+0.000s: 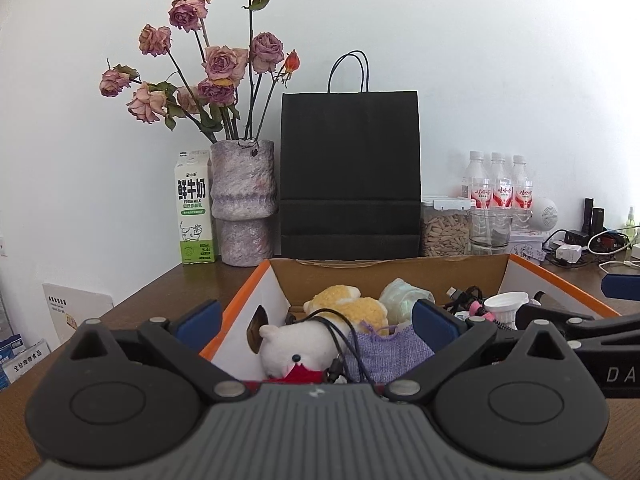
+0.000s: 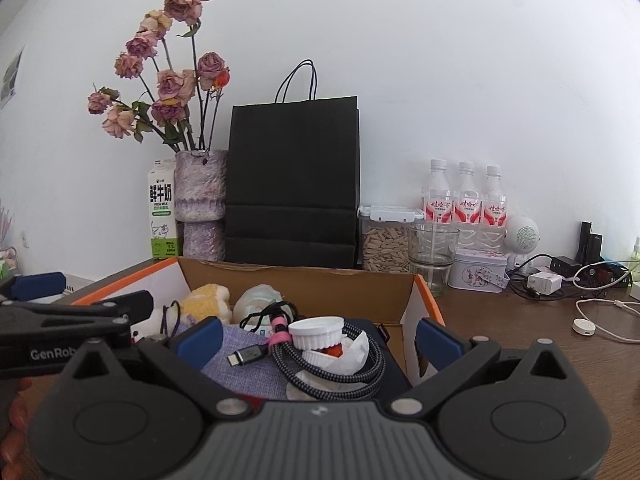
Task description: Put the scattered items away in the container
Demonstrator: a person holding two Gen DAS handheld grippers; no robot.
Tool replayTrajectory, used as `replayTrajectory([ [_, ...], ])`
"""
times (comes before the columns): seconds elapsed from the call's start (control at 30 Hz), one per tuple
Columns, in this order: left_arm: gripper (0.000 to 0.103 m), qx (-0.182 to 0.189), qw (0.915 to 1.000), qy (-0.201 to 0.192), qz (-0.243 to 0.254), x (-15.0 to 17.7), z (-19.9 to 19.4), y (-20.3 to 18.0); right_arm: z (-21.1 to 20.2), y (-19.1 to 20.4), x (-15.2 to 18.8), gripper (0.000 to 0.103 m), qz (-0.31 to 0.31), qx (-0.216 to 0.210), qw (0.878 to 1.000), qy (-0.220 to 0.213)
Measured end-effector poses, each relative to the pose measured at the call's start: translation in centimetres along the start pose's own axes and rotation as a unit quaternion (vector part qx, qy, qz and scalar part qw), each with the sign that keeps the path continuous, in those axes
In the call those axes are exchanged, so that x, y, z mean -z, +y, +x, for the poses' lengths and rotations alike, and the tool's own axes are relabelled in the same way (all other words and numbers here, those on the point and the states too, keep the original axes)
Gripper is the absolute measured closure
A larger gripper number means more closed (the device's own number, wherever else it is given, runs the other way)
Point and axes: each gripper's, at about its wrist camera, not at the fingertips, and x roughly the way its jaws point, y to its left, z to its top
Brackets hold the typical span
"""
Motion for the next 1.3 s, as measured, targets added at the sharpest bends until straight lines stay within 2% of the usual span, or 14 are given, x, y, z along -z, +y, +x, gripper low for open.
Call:
replayTrajectory([
  [0.3,0.0,0.007,0.9999,-0.007,0.01,1.5,-5.4,1.2,-5.2,1.3,1.7,0.0,-0.003,-0.014,1.0,0.011],
  [0.47,0.0,0.0,0.9998,0.007,0.019,1.6,-8.3,1.2,-8.0,1.7,1.9,0.0,0.016,-0.032,0.999,0.04],
  [0.67,0.0,0.012,0.9981,0.055,0.026,0.5,-10.9,1.5,-11.2,2.0,1.2,0.0,0.037,-0.03,0.996,0.078],
  [0.83,0.0,0.031,0.9966,0.076,0.01,-0.7,-13.1,2.0,-13.9,2.4,0.4,0.0,0.044,-0.022,0.994,0.095],
  [1.17,0.0,0.03,0.9884,0.149,0.0,0.1,-16.1,1.9,-17.8,3.8,0.6,0.0,0.044,-0.02,0.993,0.11],
  [1.3,0.0,0.035,0.9879,0.151,0.001,0.4,-16.7,2.0,-18.5,4.1,0.4,0.0,0.041,-0.02,0.993,0.106],
])
